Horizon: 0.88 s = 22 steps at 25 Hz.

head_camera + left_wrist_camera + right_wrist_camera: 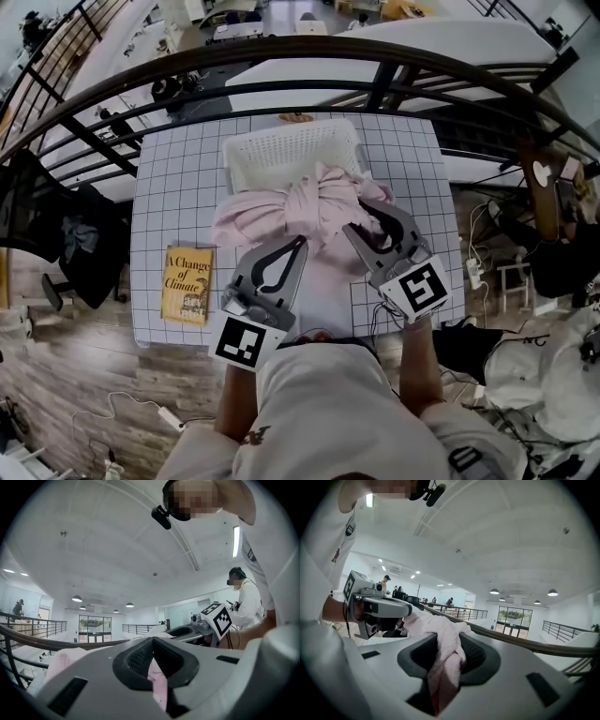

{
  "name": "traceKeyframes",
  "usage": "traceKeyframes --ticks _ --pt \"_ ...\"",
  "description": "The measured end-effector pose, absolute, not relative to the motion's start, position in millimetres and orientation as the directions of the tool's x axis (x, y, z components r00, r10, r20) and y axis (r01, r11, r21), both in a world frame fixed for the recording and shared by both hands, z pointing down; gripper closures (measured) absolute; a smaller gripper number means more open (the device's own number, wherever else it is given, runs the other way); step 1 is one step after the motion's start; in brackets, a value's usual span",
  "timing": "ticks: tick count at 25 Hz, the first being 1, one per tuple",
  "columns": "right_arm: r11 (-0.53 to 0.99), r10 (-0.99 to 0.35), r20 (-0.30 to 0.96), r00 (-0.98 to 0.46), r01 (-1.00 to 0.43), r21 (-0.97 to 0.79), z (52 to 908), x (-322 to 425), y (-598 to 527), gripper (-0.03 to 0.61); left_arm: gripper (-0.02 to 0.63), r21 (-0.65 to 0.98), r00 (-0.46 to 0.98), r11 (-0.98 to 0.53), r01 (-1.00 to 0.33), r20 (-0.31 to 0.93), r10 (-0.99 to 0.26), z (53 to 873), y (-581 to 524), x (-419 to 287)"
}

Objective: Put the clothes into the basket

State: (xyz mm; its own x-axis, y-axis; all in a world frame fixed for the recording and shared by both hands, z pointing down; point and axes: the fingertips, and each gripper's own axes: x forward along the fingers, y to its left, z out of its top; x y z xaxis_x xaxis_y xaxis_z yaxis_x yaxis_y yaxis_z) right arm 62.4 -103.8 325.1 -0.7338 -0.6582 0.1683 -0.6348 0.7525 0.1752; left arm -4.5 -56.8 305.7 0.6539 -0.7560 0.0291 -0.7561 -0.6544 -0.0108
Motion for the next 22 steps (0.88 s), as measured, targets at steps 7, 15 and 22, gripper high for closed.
traceKeyframes --ticks 7,15,22 --pt "0.730 -0.680 0.140 -0.720 -0.648 0.218 315 69 -134 0.439 0.611 -0.024 0.655 -0.655 -0.755 0.025 -0.755 302 -76 -4" --pt "0.717 -0.694 0.155 -0.703 -0.657 0.230 325 72 -173 0.439 0.611 -0.017 0.651 -0.652 -0.758 0.045 -0.758 311 -104 -6" --pt "0.731 -0.682 0.232 -0.693 -0.647 0.215 357 65 -198 0.439 0.611 -0.002 0.644 -0.645 -0.764 0.063 -0.763 327 -128 -13"
